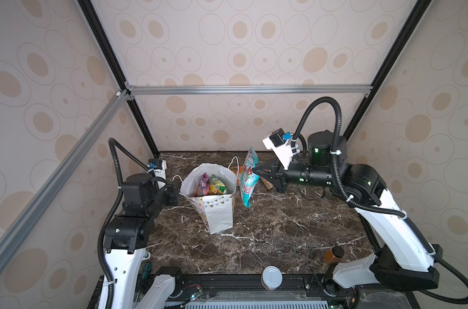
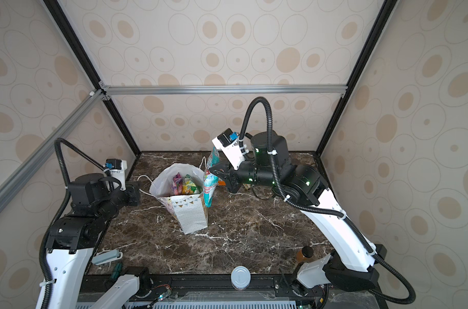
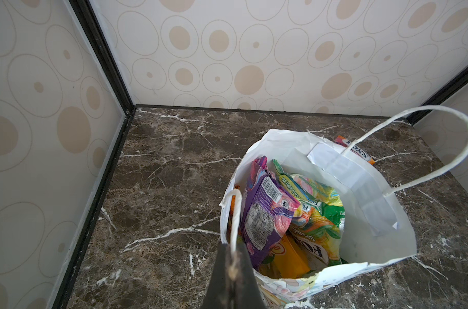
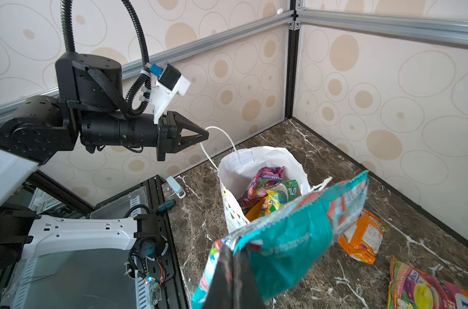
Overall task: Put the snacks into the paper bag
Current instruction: 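Carry the teal packet with the right gripper over the paper bag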
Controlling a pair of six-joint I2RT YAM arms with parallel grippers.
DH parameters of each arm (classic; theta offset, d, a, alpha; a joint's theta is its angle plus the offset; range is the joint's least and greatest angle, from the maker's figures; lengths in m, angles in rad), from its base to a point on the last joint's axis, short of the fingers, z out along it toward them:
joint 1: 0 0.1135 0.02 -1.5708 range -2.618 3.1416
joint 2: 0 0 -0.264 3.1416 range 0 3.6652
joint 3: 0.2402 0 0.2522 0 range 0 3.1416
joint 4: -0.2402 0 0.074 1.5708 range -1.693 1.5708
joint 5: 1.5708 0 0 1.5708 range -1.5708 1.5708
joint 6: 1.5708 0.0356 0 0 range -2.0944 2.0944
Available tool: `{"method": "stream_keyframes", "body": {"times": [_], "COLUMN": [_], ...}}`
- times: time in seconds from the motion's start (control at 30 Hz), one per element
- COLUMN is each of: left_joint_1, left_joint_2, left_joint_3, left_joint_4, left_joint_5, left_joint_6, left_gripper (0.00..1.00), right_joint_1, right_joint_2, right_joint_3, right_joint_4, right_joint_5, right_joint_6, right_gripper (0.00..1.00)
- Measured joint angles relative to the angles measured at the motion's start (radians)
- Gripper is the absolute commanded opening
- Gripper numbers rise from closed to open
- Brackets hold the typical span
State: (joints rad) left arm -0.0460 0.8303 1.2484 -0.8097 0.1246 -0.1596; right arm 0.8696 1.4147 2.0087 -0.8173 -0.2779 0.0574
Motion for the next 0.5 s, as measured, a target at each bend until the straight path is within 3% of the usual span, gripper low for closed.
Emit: {"method": "stream_keyframes", "body": {"times": [0.5], "left_joint_1": [0.000], "left_joint_2": [0.000], "left_joint_3": [0.000], "left_joint_4": [0.000], "left_joint_5": [0.001], "left_joint_6": [0.000], "left_gripper": [0.00], "right_joint_1": [0.079], "right_joint_2": [0.174], "right_joint_3": [0.190], "right_joint_4": [0.025], "right_joint_5": [-0.027], "right_joint_6": [-0.026], "right_gripper": [0.00]}}
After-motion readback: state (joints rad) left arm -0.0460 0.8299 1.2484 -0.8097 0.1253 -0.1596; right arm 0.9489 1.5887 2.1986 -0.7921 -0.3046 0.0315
